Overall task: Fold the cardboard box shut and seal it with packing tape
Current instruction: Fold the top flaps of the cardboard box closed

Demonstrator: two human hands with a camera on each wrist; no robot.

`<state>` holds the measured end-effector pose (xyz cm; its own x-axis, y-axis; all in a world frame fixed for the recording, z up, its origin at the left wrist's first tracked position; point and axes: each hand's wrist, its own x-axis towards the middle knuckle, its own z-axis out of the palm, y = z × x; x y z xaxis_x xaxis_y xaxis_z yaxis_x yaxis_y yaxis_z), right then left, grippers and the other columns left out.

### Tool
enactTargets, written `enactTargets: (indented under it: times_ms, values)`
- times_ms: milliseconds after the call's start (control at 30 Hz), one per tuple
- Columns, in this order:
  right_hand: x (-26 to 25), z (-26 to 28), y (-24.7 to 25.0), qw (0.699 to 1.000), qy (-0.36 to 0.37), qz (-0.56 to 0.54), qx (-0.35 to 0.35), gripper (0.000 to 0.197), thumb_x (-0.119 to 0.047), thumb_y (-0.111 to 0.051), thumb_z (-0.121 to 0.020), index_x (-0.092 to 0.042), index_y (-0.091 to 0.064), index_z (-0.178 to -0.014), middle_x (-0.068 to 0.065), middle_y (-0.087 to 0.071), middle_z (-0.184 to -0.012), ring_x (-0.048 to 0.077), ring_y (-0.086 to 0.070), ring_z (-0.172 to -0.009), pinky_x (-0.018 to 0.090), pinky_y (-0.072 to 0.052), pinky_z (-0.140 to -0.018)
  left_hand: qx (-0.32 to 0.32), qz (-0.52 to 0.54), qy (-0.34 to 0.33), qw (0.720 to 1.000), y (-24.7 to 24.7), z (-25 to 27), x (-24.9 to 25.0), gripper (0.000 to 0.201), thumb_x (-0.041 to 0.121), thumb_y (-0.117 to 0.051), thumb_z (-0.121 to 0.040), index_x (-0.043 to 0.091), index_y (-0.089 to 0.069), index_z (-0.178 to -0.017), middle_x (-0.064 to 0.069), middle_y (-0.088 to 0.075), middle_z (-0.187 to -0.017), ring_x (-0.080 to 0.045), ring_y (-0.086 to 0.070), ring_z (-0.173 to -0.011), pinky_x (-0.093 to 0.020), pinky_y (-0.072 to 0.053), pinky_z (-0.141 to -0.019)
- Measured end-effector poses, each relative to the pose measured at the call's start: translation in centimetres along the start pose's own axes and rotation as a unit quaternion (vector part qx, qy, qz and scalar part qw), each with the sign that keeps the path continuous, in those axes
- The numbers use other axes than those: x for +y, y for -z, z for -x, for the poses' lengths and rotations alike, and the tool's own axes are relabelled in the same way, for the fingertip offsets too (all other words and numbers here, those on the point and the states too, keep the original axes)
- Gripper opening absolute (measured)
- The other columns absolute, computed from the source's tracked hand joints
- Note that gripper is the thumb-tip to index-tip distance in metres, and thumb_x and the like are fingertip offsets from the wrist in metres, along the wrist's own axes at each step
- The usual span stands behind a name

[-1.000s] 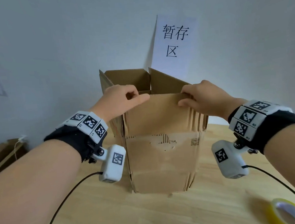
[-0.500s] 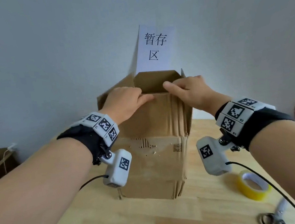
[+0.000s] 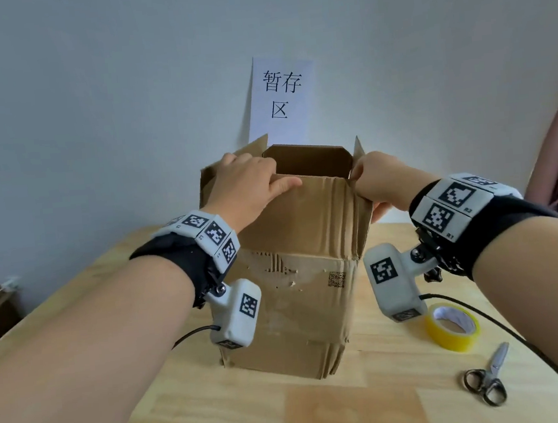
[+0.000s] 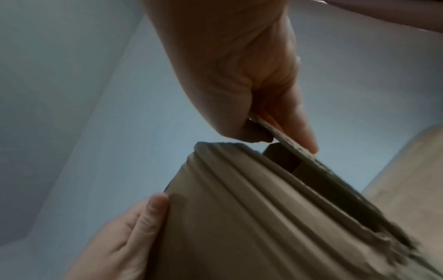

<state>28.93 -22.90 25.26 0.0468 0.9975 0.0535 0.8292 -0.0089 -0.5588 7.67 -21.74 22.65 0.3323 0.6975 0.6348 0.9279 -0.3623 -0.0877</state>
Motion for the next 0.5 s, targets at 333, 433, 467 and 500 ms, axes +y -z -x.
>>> enactTargets:
  times_ms: [333,433,467,500]
  values:
    - [2.8,2.1,-1.0,0.989,0.056,-0.082,0.111,0.041,0.000,-0.037,-0.089,-0.013,-0.049,-0.126,0.010,-0.053,-0.106,0.030,-0.067,-0.070,0.034,-0.059,-0.053,-0.066,-0.069,0.042,0.995,-2.4,2.8,1.7,0.085,0.071,-0.025,-0.086,0.016,-0.015,-0.149,-0.009,-0.007,-0.159,-0.026,-0.001,-0.146,-0.049,0.005,-0.117]
    - [3.3,2.2,-0.9,0.987,0.045,-0.119,0.097,0.042,0.001,-0.036,-0.089,-0.016,-0.045,-0.127,0.009,-0.052,-0.100,0.034,-0.068,-0.064,0.038,-0.059,-0.052,-0.110,-0.037,0.060,0.991,-2.9,3.3,2.3,0.090,0.071,-0.026,-0.087,0.020,0.009,-0.151,-0.006,0.017,-0.158,-0.024,0.018,-0.145,-0.049,0.011,-0.116]
    - [3.4,2.2,-1.0,0.987,0.045,-0.119,0.100,0.046,0.002,-0.037,-0.088,-0.017,-0.042,-0.130,0.011,-0.052,-0.103,0.036,-0.068,-0.064,0.038,-0.059,-0.050,-0.128,-0.023,0.063,0.990,-2.9,3.4,2.5,0.090,0.071,-0.030,-0.087,0.020,0.010,-0.151,-0.006,0.017,-0.158,-0.025,0.018,-0.145,-0.049,0.009,-0.117]
    - [3.4,2.1,-1.0,0.986,0.047,-0.116,0.108,0.052,0.003,-0.039,-0.086,-0.017,-0.037,-0.134,0.013,-0.052,-0.105,0.037,-0.067,-0.067,0.036,-0.058,-0.048,-0.150,-0.008,0.068,0.986,-3.0,3.4,2.8,0.091,0.070,-0.033,-0.086,0.021,0.007,-0.151,-0.005,0.015,-0.159,-0.025,0.015,-0.145,-0.049,0.006,-0.117]
